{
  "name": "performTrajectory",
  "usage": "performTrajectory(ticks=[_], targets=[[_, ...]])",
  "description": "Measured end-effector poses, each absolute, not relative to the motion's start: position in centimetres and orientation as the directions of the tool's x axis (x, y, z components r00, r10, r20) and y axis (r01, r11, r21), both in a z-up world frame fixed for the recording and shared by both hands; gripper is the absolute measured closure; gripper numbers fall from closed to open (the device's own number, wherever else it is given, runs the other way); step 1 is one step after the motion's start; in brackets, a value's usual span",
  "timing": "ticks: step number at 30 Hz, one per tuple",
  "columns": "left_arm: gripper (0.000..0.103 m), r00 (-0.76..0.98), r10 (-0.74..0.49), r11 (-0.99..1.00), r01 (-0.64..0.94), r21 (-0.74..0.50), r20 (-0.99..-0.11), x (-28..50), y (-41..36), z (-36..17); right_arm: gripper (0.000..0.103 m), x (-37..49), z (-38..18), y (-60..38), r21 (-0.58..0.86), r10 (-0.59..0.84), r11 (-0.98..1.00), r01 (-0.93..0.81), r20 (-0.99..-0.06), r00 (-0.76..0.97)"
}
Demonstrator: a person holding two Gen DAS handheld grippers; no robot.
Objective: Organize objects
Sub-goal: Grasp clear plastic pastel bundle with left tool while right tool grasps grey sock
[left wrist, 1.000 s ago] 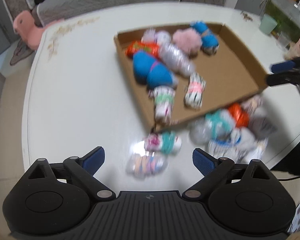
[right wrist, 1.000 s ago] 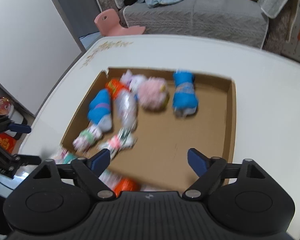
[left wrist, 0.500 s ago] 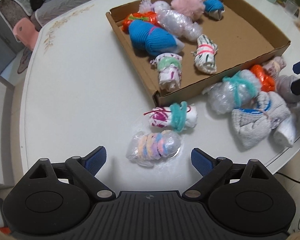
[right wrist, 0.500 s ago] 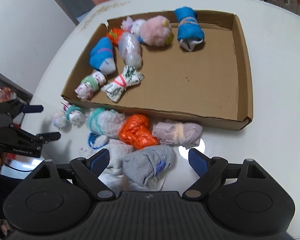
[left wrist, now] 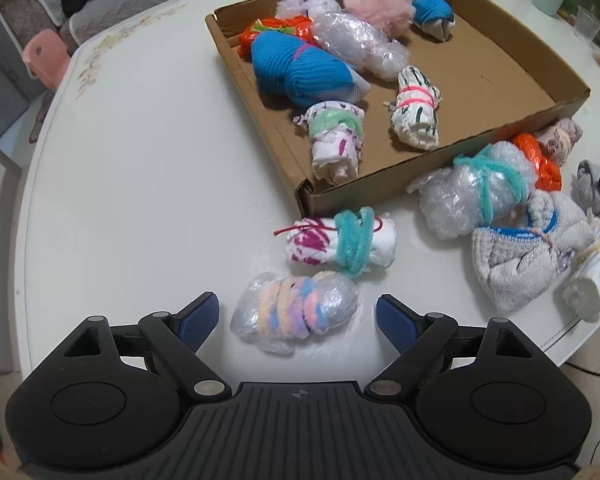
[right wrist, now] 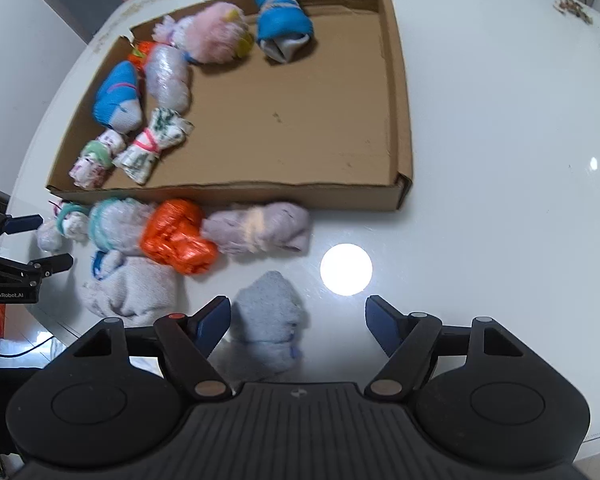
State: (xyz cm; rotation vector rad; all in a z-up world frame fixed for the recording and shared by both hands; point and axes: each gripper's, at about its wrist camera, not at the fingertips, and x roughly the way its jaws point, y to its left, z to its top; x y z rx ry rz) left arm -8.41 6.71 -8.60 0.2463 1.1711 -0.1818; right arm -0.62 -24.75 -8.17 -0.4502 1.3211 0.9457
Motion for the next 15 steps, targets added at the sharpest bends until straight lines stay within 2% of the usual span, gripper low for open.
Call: performTrajectory(ticks=[4,5,8,11,15], targets=[[0.016,0.385,-0.02,0.96,0.264,0.09,-0.923,-8.2,6.8,-8.6,0.032,-1.2,-7.9,-24.5,0.229,0.333,0.551,-0.802,-0.942,-0.04],[0.019,0.385,-0.027,0.962,0.262,0.081,-0.923,-8.2,6.9,-8.6,0.032,-1.4,-7.9,-24.4,0.228,0.331,0.547,-0.806,-0.943,-0.042],[0.037,0.392,-0.051,0.962,0.265,0.06,-0.919,-8.1,6.9,-8.3,0.032,-1.8,-8.1,-24.2,0.215,0.309,0.531,-0.819,-0.95,-0.05],[0.038,0.391,-0.05,0.961,0.27,0.063,-0.919,-8.3,6.7,-8.4,0.034,-2.2,-8.3,-24.0,0.206,0.297,0.52,-0.829,-0.953,-0.05],[0.039,0.381,-0.057,0.964,0.263,0.049,-0.923,-8.5,6.6,-8.4,0.047,-2.4,-8.9,-24.1,0.196,0.267,0.514,-0.835,-0.962,-0.061]])
